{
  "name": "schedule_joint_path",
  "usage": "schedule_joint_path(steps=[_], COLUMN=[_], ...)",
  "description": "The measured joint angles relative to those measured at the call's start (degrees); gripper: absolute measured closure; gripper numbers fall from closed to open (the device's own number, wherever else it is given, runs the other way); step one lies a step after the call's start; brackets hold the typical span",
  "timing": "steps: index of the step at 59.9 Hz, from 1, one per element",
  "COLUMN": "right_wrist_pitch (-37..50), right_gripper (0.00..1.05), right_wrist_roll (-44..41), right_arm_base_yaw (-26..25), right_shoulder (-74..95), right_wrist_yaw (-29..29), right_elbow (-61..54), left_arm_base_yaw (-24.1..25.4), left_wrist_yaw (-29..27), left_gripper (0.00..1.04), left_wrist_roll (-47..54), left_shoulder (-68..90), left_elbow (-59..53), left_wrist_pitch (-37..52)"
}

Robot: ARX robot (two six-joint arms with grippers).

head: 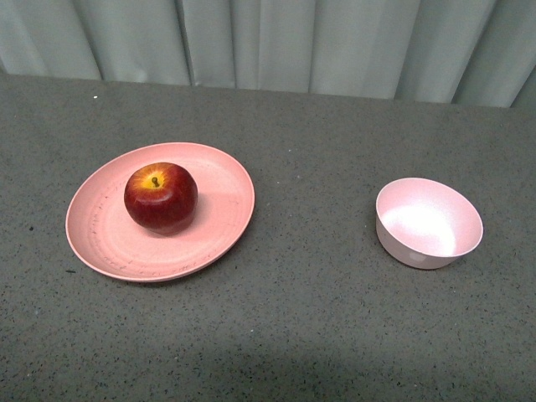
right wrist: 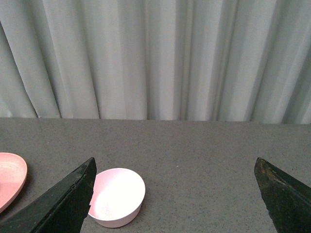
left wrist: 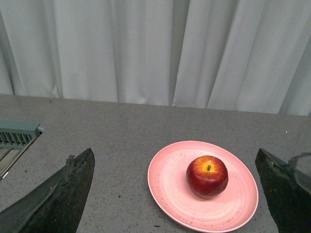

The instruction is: Move apple from plate to bowl

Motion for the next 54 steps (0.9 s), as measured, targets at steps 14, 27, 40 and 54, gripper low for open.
schedule_joint_path(steps=[14, 27, 40, 54], right_wrist_pitch=[0.0, 0.0, 0.0, 0.0], right_gripper=[0.09, 0.09, 0.09, 0.09], right_wrist_roll=[0.0, 0.0, 0.0, 0.0], right_arm_base_yaw=[0.0, 0.0, 0.0, 0.0], right_shoulder=[0.0, 0.0, 0.0, 0.0], right_wrist_yaw=[0.0, 0.0, 0.0, 0.0], right_elbow=[0.0, 0.0, 0.0, 0.0], left_arm_base_yaw=[0.0, 0.0, 0.0, 0.0], left_wrist_yaw=[0.0, 0.0, 0.0, 0.0], left_gripper=[0.07, 0.07, 0.07, 0.07], left_wrist_roll=[0.0, 0.0, 0.0, 0.0], left_shoulder=[0.0, 0.0, 0.0, 0.0], left_elbow=[0.0, 0.0, 0.0, 0.0], left_wrist_pitch=[0.0, 0.0, 0.0, 0.0])
